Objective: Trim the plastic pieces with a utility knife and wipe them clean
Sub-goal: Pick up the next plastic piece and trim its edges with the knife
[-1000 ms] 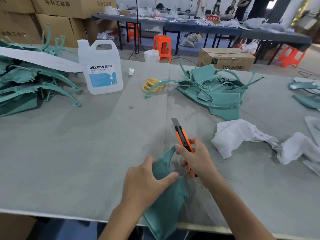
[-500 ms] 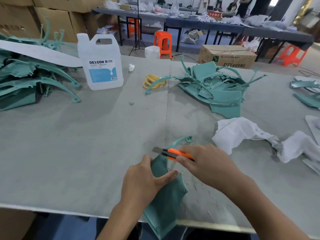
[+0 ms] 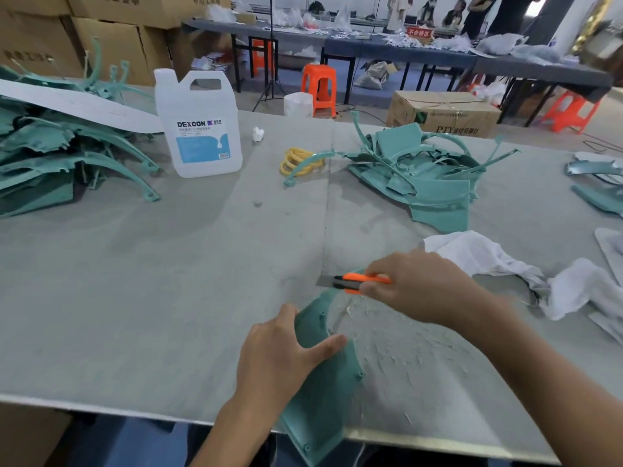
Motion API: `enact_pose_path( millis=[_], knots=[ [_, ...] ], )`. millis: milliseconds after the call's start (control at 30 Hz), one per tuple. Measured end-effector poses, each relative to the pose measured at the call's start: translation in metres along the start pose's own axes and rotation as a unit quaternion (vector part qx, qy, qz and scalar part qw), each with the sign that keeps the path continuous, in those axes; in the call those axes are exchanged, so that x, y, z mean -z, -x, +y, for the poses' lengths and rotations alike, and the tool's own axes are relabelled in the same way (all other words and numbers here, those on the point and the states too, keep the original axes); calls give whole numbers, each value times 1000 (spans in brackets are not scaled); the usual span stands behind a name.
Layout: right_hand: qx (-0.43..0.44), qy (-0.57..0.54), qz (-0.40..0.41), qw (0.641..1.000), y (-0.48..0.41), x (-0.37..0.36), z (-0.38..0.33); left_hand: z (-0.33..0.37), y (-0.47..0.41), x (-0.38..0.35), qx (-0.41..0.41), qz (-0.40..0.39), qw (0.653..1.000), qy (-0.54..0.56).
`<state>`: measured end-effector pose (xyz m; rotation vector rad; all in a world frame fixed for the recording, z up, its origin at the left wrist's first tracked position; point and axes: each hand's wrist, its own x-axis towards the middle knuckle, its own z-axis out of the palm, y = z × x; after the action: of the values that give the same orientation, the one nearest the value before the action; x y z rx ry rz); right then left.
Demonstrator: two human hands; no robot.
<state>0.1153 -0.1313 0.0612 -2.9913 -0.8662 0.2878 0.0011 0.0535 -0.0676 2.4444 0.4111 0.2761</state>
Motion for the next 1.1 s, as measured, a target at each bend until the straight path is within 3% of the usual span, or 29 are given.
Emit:
enact_pose_path(
  millis=[133, 300, 433, 633, 900, 1100],
  knots=[
    [36, -37, -31, 998, 7, -3, -16, 1, 2, 1, 10, 6, 1000, 13],
    [-90, -79, -3, 993, -2, -26, 22, 2, 1, 4, 22, -5, 999, 26],
    [-155, -15, 30, 987, -10, -37, 57, 6, 3, 7, 15, -11, 1000, 19],
    [-139, 52, 59, 987, -15, -32, 55, 14, 6, 18, 11, -42, 999, 2],
    [-103, -118, 119, 980, 6, 13, 40, 45, 2, 95, -130, -55, 986, -90],
    [-72, -238, 215, 944, 37, 1, 10, 54, -16, 132, -142, 10, 943, -301]
  ],
)
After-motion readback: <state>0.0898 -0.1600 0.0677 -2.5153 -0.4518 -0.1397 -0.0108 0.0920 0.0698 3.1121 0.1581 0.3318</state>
